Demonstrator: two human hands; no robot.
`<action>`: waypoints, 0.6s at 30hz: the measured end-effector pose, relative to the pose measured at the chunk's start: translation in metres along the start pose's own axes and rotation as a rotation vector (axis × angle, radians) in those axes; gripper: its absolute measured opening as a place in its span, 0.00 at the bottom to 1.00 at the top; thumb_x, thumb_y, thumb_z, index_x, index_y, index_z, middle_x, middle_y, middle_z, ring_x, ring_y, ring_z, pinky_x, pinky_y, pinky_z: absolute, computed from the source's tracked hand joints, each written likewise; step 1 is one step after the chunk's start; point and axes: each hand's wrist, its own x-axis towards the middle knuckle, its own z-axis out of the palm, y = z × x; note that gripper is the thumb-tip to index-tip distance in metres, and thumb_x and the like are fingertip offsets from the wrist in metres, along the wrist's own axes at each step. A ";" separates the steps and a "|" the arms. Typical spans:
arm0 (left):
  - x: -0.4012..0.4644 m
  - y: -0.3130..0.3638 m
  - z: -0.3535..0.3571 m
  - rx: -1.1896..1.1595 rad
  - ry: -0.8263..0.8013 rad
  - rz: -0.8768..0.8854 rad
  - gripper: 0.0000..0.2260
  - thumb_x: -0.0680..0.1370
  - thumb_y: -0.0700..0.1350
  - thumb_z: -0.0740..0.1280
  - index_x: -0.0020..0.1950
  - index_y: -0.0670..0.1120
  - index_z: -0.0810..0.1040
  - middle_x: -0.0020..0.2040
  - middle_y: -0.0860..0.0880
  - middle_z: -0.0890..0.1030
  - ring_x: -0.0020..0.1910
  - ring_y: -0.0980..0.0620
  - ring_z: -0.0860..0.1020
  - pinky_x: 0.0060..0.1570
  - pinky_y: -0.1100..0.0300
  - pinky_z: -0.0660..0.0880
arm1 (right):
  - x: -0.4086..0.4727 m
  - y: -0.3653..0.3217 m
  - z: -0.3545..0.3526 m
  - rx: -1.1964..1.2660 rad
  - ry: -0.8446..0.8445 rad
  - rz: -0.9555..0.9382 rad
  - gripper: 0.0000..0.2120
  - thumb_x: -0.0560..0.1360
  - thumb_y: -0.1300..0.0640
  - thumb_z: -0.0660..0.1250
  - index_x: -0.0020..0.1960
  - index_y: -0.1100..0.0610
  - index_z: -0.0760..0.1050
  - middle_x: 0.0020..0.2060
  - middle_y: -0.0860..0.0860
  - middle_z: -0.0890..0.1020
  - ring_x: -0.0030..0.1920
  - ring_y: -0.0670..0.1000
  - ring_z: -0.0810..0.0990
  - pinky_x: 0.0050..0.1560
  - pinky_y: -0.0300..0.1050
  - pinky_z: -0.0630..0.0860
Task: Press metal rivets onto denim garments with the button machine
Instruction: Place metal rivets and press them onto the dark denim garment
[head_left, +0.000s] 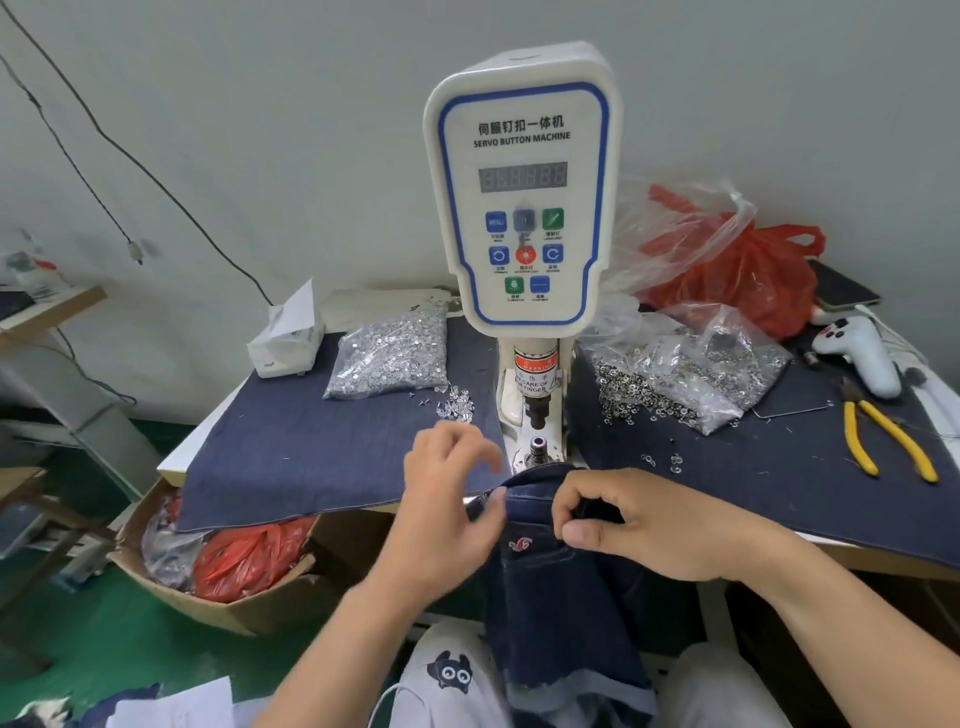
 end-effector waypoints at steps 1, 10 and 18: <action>-0.008 0.005 0.005 -0.002 0.041 0.059 0.08 0.76 0.44 0.70 0.50 0.56 0.75 0.54 0.59 0.75 0.59 0.54 0.73 0.62 0.51 0.68 | 0.000 0.000 0.001 0.076 0.024 -0.021 0.05 0.83 0.54 0.67 0.50 0.45 0.79 0.46 0.40 0.82 0.47 0.42 0.78 0.50 0.35 0.72; -0.054 0.026 0.034 -0.153 0.063 -0.011 0.17 0.78 0.59 0.73 0.63 0.60 0.76 0.62 0.63 0.73 0.66 0.54 0.72 0.66 0.58 0.70 | 0.002 0.003 0.005 0.555 0.261 -0.070 0.07 0.79 0.53 0.65 0.49 0.46 0.82 0.41 0.40 0.80 0.44 0.39 0.75 0.46 0.31 0.69; -0.032 0.017 0.005 -0.678 -0.168 -0.224 0.07 0.74 0.46 0.73 0.42 0.54 0.76 0.48 0.48 0.82 0.49 0.45 0.79 0.52 0.50 0.75 | -0.011 0.000 -0.012 0.177 0.010 -0.015 0.05 0.80 0.47 0.69 0.56 0.41 0.80 0.53 0.39 0.83 0.55 0.39 0.80 0.56 0.32 0.70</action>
